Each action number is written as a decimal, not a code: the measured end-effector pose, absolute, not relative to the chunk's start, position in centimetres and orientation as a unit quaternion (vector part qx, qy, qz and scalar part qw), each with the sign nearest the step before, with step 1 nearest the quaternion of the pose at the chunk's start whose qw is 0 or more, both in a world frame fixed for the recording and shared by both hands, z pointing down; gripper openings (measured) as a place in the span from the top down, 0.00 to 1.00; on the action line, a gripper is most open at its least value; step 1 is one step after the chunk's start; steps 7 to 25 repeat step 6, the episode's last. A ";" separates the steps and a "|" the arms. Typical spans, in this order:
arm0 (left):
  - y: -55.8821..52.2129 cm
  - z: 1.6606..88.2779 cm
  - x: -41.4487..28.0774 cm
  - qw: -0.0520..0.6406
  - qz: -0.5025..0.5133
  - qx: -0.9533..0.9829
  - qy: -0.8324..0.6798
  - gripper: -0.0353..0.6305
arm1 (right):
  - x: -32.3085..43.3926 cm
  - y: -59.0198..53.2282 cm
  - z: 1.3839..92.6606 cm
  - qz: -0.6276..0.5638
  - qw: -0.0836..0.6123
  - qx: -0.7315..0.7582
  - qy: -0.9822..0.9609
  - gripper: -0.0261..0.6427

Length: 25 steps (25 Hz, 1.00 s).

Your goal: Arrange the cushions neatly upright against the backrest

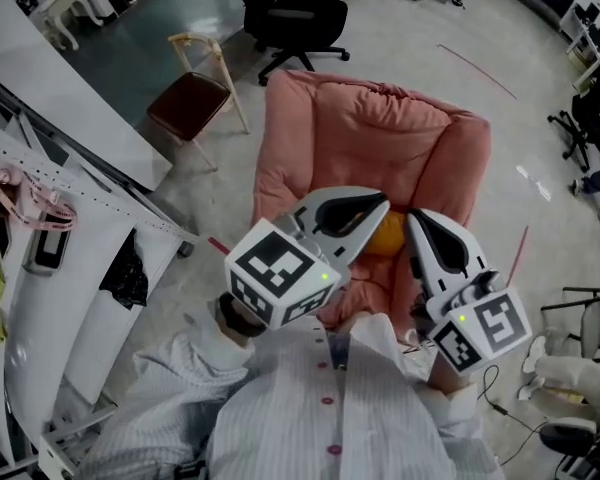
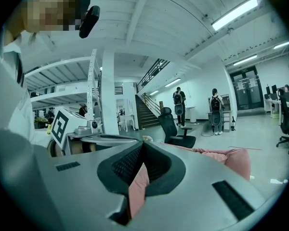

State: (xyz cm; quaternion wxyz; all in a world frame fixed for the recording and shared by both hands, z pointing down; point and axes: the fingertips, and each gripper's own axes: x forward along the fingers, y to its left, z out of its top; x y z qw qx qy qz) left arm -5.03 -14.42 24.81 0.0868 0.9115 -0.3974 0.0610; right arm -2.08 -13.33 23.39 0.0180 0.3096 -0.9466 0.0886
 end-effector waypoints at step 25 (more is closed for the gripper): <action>-16.4 23.3 -5.9 0.054 0.045 0.923 -0.379 0.93 | -1.4 -14.0 22.4 0.064 0.010 0.330 -0.942 0.94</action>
